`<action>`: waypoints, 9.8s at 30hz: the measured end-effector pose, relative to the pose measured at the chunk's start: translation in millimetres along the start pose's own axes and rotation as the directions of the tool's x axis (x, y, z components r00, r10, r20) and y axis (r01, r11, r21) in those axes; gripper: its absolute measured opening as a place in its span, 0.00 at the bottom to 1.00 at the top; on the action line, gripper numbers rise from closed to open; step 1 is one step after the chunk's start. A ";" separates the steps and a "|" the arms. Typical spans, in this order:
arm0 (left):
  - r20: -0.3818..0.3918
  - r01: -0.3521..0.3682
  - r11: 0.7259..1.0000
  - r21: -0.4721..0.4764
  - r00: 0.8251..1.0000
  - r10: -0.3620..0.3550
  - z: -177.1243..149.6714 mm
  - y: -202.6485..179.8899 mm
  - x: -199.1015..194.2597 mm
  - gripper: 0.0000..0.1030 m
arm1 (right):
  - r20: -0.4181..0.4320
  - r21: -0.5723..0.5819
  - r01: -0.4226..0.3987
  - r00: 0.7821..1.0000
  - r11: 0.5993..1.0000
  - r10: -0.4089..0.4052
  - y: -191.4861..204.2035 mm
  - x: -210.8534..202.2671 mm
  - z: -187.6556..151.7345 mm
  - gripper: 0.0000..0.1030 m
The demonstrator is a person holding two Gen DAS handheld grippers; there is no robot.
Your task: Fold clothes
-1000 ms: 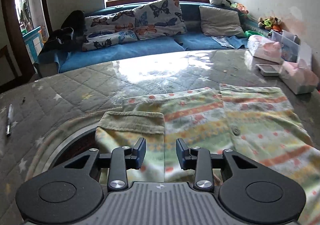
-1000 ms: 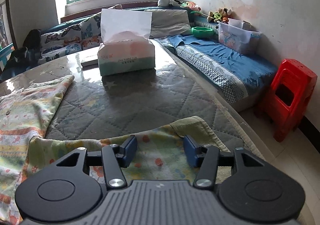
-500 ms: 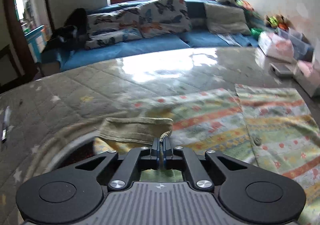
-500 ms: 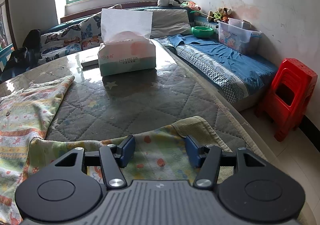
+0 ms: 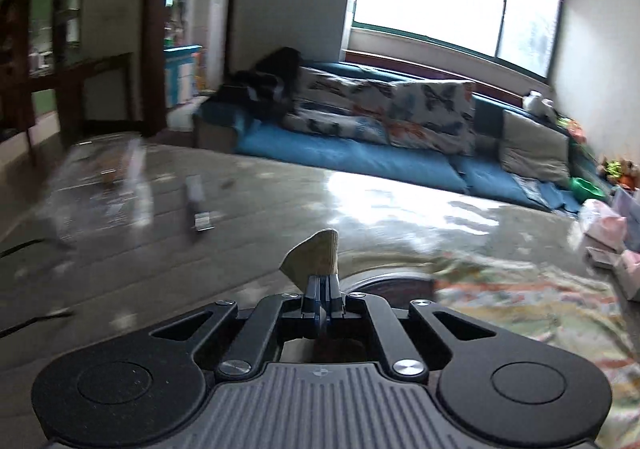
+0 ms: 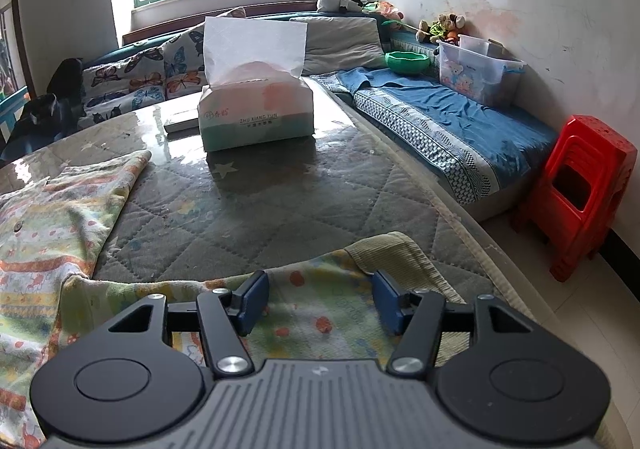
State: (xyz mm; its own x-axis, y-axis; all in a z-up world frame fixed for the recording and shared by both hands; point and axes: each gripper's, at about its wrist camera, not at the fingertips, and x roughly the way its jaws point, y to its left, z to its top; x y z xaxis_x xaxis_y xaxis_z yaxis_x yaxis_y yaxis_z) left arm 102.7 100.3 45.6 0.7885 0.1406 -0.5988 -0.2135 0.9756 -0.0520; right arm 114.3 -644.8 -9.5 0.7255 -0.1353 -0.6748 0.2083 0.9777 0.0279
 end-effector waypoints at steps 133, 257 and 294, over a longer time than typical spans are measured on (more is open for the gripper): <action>-0.221 0.635 0.627 0.451 0.760 -0.611 -123.6 -154.5 -100.2 0.10 | -0.183 -0.309 -0.659 0.749 0.686 0.637 169.3 -120.3 -55.6 0.06; -0.216 0.596 0.725 0.344 0.802 -0.557 -113.1 -168.4 -66.9 0.65 | 0.261 -0.043 -0.291 0.920 0.956 0.292 19.0 -121.3 18.5 0.08; -0.092 0.528 0.823 0.211 0.849 -0.521 -98.1 -98.6 -71.8 0.68 | -0.028 -0.379 -0.501 0.846 0.778 0.532 185.0 -117.4 10.5 0.18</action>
State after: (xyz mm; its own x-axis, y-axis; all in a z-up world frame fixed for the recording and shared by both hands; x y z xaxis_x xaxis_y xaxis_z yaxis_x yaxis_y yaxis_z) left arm 10.6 -22.5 15.3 0.7275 -0.4045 -0.5542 0.3626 0.9124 -0.1900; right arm 74.5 -449.8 82.6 0.7065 0.4098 -0.5770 -0.4502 0.8893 0.0804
